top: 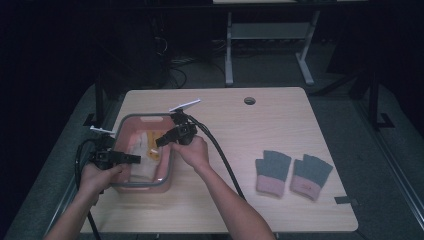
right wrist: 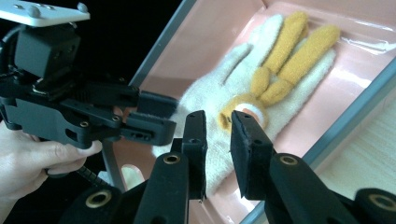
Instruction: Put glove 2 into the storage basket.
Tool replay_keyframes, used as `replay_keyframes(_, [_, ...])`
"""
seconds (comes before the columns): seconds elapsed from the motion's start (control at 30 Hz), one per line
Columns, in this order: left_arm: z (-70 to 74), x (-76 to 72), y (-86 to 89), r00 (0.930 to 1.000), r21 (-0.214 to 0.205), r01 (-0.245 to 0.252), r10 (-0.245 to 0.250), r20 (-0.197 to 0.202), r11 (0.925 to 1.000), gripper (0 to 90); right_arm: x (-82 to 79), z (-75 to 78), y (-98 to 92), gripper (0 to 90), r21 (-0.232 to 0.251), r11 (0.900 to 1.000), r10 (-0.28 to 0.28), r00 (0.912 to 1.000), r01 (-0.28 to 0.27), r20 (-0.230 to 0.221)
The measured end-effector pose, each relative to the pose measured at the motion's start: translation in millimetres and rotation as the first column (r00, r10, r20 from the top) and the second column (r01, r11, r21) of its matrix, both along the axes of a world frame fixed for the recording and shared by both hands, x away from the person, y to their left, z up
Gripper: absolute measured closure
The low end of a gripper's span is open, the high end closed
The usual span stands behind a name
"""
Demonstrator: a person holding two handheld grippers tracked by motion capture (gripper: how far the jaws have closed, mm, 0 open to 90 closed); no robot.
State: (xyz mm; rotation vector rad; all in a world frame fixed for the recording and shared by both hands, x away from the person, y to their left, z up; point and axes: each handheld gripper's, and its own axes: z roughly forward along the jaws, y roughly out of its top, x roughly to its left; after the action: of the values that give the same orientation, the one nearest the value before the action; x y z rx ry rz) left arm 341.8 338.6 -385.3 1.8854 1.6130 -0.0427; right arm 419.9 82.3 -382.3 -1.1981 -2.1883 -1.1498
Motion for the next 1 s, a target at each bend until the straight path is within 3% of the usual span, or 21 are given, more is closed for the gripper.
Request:
replay_keyframes(0.2, [10.3, 0.8, -2.0, 0.9991, 0.03, 0.003, -0.004, 0.042, 0.9995, 60.0, -0.9, 3.2, -3.2, 75.4, 0.003, 1.0, 0.002, 1.0, -0.002, 0.01])
replay_keyframes(0.3, [8.6, 1.9, -4.8, 0.9986, 0.061, 0.009, -0.012, 0.051, 0.9981, 73.6, -2.2, 4.8, -5.7, 74.3, 0.017, 0.9999, 0.0, 1.0, 0.0, 0.009])
replay_keyframes(0.5, [-2.9, 7.8, -15.3, 0.998, 0.136, 0.063, -0.062, -0.014, 0.9887, 74.6, -5.0, 6.9, -11.1, 74.3, 0.036, 0.9993, 0.007, 0.9999, -0.007, 0.016])
replay_keyframes(0.63, [-10.6, 11.6, -21.2, 0.9954, 0.201, 0.086, -0.076, -0.058, 0.9757, 73.1, -6.0, 8.0, -17.1, 74.3, 0.039, 0.9992, 0.003, 0.9998, -0.004, 0.02])
replay_keyframes(0.73, [-11.2, 12.2, -21.0, 0.9958, 0.191, 0.082, -0.073, -0.055, 0.9781, 71.0, -7.0, 9.0, -23.3, 73.7, 0.045, 0.999, -0.005, 0.9997, 0.004, 0.025])
replay_keyframes(0.87, [-0.3, 10.2, -21.6, 0.9978, 0.152, 0.066, -0.065, -0.009, 0.9861, 67.1, -7.5, 10.2, -31.8, 73.1, 0.047, 0.9988, -0.018, 0.9994, 0.017, 0.03])
replay_keyframes(1.0, [9.1, 9.7, -25.1, 0.9966, 0.135, 0.076, -0.08, 0.022, 0.9878, 64.6, -8.2, 12.3, -37.1, 73.1, 0.049, 0.9986, -0.022, 0.9993, 0.021, 0.03])
